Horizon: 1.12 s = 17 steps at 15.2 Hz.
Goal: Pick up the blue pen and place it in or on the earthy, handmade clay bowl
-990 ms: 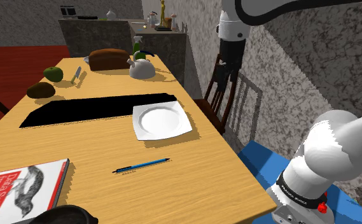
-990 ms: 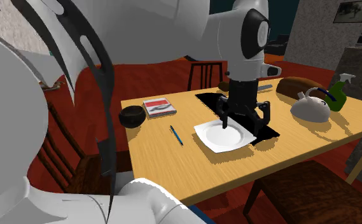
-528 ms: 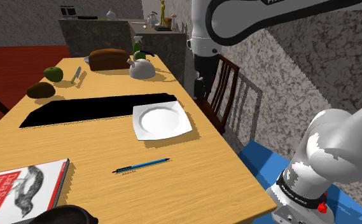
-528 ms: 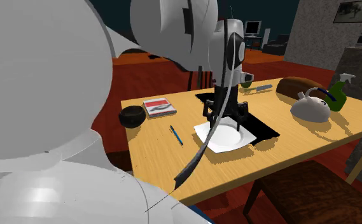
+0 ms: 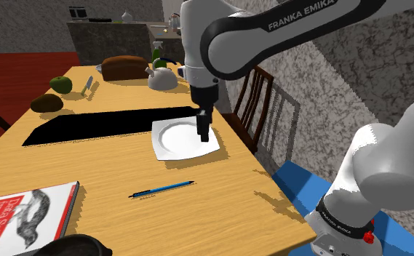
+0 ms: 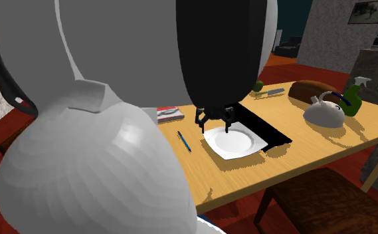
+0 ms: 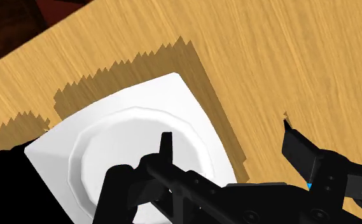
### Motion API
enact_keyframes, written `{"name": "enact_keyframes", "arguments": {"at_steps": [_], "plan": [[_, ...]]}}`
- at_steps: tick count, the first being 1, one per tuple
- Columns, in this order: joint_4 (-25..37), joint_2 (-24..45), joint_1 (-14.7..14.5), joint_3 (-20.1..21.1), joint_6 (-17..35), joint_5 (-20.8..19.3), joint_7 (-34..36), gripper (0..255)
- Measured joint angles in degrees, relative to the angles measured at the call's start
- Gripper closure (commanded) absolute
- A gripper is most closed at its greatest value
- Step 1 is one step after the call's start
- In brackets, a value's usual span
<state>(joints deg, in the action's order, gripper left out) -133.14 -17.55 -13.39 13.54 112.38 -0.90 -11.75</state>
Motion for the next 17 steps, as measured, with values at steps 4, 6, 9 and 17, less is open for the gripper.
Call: {"name": "enact_keyframes", "arguments": {"at_steps": [4,6,9,17], "plan": [[2.1,5.4,-2.5,2.4,3.0,-0.4,-3.2,0],[2.7,7.8,-3.8,3.7,4.6,-0.6,-4.5,0],[4.0,11.5,-5.7,5.6,6.7,-1.3,-6.7,0],[4.3,17.3,-7.8,7.9,11.6,-3.1,-8.0,0]]}}
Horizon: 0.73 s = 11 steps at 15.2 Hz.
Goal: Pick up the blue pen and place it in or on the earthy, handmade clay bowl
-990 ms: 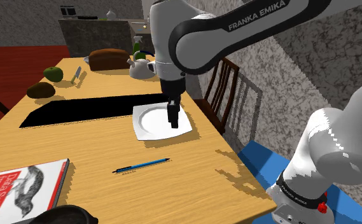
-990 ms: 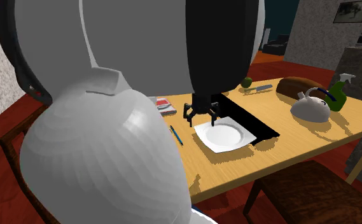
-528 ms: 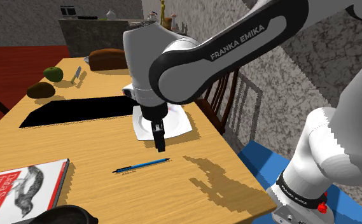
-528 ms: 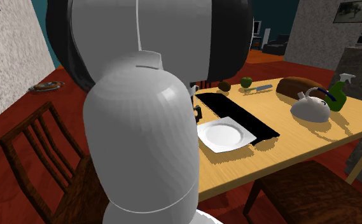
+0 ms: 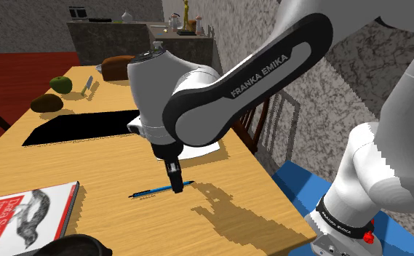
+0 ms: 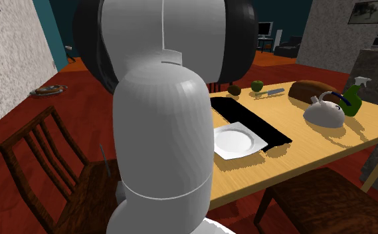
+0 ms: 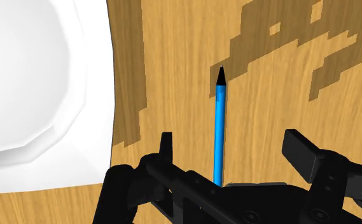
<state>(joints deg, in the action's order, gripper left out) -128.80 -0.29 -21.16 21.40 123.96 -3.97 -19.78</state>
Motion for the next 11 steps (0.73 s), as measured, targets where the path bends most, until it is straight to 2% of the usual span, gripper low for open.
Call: {"name": "enact_keyframes", "arguments": {"at_steps": [3,9,10,11], "plan": [[-1.3,1.0,0.0,0.0,2.2,-0.5,0.3,0],[-1.4,1.3,0.1,-0.1,2.6,-0.7,0.4,0],[-1.4,1.3,0.1,-0.1,2.6,-0.7,0.4,255],[-1.4,1.3,0.1,-0.1,2.6,-0.7,0.4,255]]}}
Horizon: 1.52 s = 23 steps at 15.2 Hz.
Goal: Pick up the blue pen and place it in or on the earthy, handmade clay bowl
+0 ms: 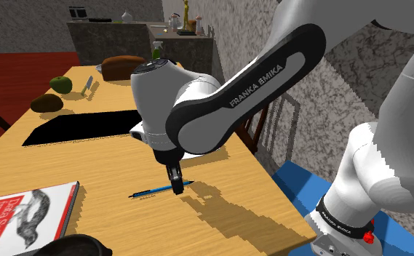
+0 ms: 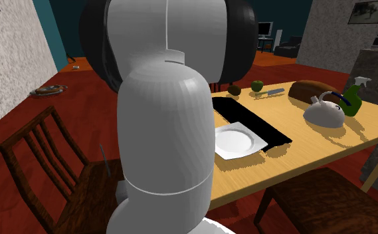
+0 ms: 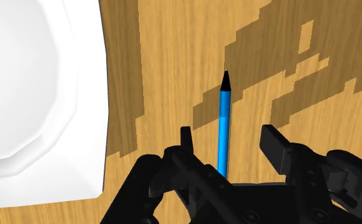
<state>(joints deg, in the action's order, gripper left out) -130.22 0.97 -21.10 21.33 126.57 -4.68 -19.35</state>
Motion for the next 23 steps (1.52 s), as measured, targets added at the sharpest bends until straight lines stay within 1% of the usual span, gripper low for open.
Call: {"name": "enact_keyframes", "arguments": {"at_steps": [10,23], "plan": [[0.1,-0.3,0.0,0.0,-0.4,0.2,-0.2,255],[5.0,-5.2,0.1,-0.3,-9.7,2.5,-2.3,255]]}}
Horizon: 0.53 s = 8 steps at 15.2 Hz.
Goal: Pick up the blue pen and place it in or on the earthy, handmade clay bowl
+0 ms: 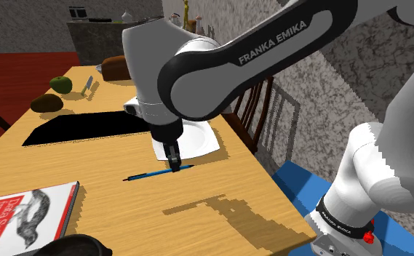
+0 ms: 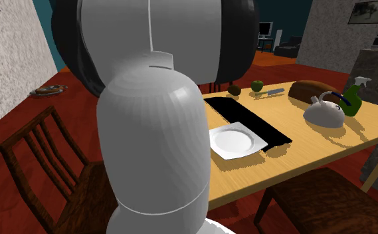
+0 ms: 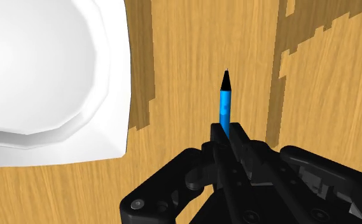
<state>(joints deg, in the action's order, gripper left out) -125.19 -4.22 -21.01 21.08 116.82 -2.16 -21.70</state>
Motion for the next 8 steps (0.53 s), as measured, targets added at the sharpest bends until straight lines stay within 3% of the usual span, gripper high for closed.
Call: {"name": "enact_keyframes", "arguments": {"at_steps": [8], "plan": [[3.9,-2.4,0.0,-0.3,-6.2,1.0,-1.0,255]]}}
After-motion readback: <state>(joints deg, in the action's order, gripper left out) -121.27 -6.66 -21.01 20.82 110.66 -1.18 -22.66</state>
